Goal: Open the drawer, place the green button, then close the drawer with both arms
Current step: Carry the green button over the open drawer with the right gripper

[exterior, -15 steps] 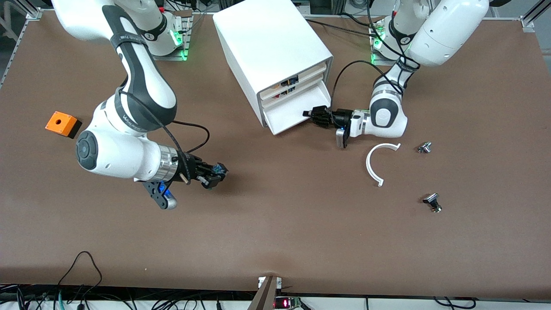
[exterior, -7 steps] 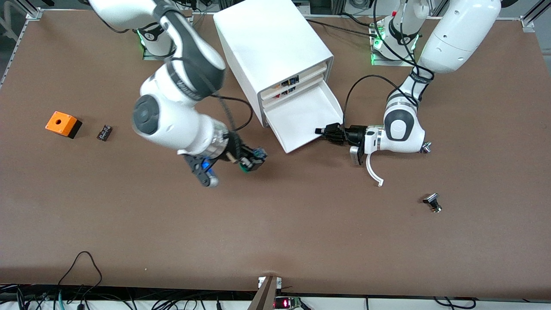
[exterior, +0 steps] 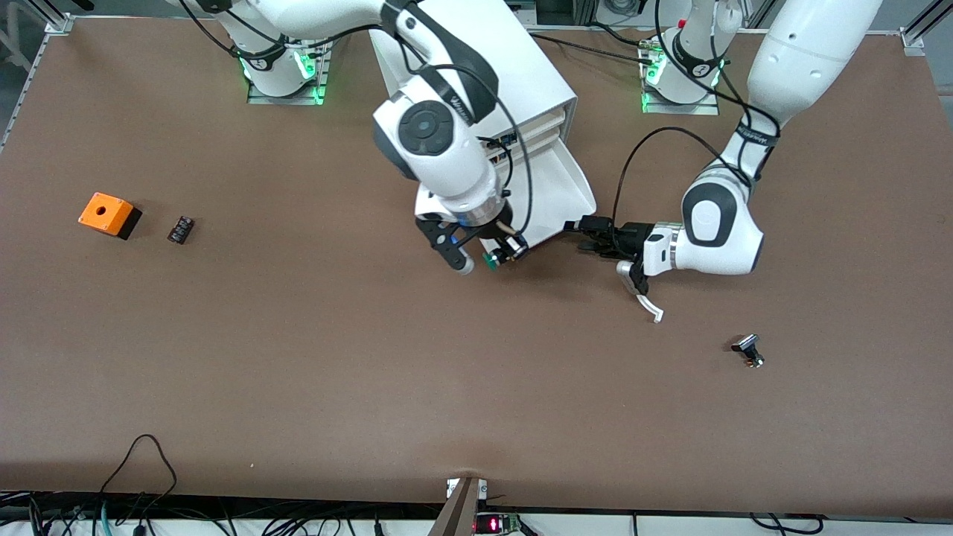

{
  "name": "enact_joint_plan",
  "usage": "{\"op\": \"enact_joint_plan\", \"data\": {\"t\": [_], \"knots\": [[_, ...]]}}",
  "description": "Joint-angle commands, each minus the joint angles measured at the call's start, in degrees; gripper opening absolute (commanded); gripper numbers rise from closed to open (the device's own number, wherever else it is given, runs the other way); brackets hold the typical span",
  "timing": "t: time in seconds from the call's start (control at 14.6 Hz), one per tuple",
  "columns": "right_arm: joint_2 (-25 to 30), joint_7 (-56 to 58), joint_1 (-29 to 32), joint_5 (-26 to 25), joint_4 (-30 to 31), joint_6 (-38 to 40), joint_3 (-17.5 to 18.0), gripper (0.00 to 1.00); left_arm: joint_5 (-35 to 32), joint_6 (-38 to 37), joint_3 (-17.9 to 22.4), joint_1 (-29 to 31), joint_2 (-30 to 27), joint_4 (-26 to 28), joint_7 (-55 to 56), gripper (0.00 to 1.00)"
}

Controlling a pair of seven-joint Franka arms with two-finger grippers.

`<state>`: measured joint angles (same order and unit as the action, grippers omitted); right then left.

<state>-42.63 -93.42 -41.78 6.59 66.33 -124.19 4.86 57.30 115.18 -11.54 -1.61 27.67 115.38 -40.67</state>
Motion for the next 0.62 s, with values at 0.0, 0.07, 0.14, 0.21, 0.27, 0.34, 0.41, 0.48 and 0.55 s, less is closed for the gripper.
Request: {"op": "enact_joint_plan", "data": {"t": [0.0,0.07,0.14,0.21,0.27,0.34,0.41,0.48,0.55], "knots": [[0.09,-5.36,-2.86,-3.25,3.7,-4.2,-0.64,0.0,-11.55,-0.74,0.21,-0.41,-6.13,-0.24,14.79,1.0],[-1.04,-7.55,-4.08,-4.21,3.8,-5.17,-0.73,0.0,-15.42,-2.92,0.29,-0.41,-7.27,-0.85,18.4,1.0],[-2.45,-9.83,-4.88,-5.52,3.8,-5.71,-0.73,0.0,-19.81,-6.42,0.64,-0.32,-7.89,-2.95,22.79,1.0],[-3.51,-11.51,-5.58,-6.67,3.8,-5.88,-0.73,0.0,-25.51,-10.81,1.08,-0.23,-8.07,-6.19,27.88,1.0],[-4.73,-12.57,-5.76,-7.38,3.72,-6.32,-0.73,0.0,-31.57,-15.81,1.08,-0.23,-8.07,-10.48,33.76,1.0],[-5.53,-13.19,-6.37,-7.38,3.72,-7.46,-0.73,0.0,-36.94,-20.73,0.91,-0.32,-7.9,-15.05,40.25,1.0],[-6.23,-13.54,-6.55,-7.3,3.72,-7.99,-0.73,0.0,-41.17,-24.61,0.56,-0.41,-7.55,-18.66,46.32,1.0],[-6.68,-13.9,-6.64,-7.3,3.72,-8.43,-0.64,0.0,-42.26,-26.74,0.56,-0.5,-7.46,-20.79,50.65,1.0],[-6.77,-14.25,-6.73,-7.12,3.63,-8.87,-0.64,0.0,-42.62,-27.8,0.82,-0.5,-7.46,-21.94,53.56,1.0]]}}
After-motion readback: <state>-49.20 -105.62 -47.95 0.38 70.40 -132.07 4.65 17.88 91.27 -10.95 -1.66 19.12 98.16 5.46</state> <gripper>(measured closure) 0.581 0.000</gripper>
